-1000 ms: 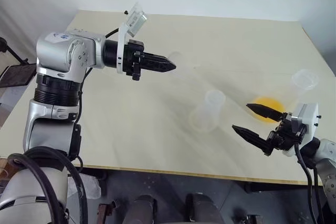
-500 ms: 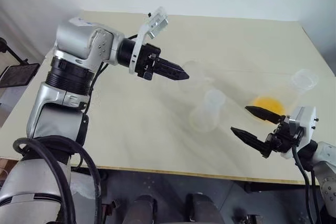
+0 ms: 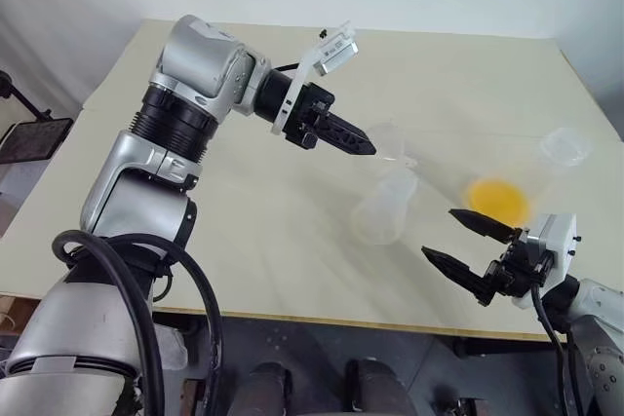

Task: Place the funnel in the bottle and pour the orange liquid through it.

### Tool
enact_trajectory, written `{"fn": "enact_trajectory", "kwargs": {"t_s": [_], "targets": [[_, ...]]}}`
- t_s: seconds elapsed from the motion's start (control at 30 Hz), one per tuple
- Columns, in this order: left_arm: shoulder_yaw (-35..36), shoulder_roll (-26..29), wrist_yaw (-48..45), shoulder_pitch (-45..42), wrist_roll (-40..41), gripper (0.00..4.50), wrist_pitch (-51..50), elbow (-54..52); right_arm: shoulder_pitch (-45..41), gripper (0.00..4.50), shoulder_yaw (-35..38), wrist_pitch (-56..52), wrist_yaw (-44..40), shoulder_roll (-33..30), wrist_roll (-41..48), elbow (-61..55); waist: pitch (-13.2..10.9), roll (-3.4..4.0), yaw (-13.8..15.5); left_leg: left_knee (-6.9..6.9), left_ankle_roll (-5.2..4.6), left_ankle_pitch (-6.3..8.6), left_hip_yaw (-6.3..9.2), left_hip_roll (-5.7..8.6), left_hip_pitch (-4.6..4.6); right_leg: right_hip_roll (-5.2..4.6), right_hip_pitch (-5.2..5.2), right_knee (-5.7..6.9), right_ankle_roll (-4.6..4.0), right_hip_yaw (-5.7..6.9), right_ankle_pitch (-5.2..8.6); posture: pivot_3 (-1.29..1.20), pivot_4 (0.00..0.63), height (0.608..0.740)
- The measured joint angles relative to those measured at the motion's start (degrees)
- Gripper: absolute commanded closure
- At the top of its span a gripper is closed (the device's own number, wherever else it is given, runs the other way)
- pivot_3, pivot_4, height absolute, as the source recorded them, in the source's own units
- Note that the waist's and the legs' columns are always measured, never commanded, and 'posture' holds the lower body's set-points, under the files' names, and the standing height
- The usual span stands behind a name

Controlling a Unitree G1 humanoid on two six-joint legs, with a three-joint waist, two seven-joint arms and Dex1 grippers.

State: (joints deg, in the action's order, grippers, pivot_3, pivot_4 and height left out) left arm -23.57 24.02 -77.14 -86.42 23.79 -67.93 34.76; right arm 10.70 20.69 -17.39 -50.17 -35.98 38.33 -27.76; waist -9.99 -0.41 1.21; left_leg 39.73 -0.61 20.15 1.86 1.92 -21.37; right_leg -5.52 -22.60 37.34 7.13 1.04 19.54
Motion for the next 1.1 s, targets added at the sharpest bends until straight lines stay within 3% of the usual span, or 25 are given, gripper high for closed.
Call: {"fn": "enact_trajectory", "kwargs": {"t_s": [1.1], "targets": [[-9.8,-2.1,-8.8,-6.0,-11.3,4.47,6.4,8.8,5.1,0.0,-2.3,2.3,3.8,3.9,-1.4,-3.8,0.0,0.0,0.0,-0.01,-0.01,0.0,-0.01,0.01,0.0,0.01,0.0,-0.01,0.01,-0.02,0.01,0.0,0.15,0.74]]}}
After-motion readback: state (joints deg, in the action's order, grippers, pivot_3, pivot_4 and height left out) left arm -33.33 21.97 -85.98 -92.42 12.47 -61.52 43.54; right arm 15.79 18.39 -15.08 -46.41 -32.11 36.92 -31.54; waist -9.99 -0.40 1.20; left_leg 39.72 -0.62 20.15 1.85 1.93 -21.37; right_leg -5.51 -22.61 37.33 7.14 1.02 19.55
